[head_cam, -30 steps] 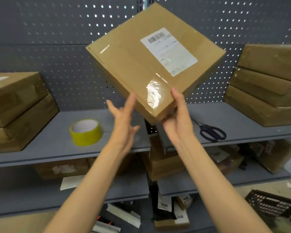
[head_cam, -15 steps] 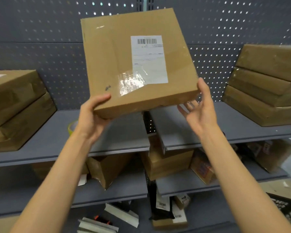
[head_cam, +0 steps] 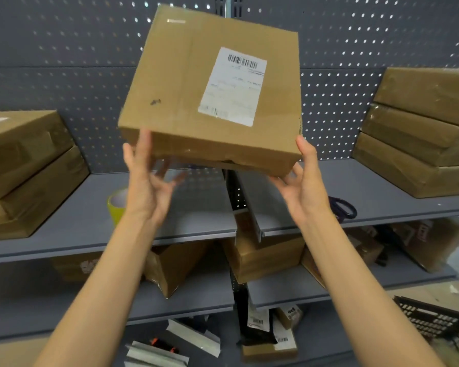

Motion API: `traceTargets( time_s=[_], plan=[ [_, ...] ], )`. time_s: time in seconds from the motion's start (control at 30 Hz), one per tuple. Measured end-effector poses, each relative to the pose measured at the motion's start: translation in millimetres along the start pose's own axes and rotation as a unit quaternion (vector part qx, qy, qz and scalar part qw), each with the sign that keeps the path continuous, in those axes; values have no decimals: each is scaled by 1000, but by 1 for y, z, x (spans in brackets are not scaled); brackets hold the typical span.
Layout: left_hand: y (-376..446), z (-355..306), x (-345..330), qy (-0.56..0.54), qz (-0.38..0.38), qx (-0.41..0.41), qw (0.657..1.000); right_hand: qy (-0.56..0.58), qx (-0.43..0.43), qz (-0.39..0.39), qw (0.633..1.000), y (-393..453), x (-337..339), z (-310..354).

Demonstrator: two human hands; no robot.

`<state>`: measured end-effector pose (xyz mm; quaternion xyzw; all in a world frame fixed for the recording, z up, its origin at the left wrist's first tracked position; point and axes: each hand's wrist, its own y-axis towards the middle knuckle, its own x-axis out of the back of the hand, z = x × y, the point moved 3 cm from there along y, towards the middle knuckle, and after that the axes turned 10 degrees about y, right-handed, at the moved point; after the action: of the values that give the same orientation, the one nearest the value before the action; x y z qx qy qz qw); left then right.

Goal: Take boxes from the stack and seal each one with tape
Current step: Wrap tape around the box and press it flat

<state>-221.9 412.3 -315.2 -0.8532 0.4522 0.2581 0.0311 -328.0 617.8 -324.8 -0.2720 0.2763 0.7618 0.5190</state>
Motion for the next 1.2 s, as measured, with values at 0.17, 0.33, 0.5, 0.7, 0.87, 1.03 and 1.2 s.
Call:
traceTargets(
  time_s=[0.17,0.33,0.5,0.7,0.87,1.03,1.2],
  plan=[
    [-19,29,-61,31,85,45,995,-32,17,42,998,-16,-27,-24],
    [-13,24,-61,36,48,17,998,-106,7,57,993,-17,-25,-24],
    [-6,15,-38,140,81,40,986,-72,18,-40,996,3,-6,14],
    [-1,21,-23,172,98,77,977,3,17,-97,995,9,13,23],
    [-5,28,-19,184,89,91,974,-27,7,-113,993,6,25,9],
    [-2,38,-12,215,70,128,966,-124,19,-162,979,8,42,0],
    [3,52,-3,256,70,173,948,-222,9,-176,959,3,69,-5]
  ],
)
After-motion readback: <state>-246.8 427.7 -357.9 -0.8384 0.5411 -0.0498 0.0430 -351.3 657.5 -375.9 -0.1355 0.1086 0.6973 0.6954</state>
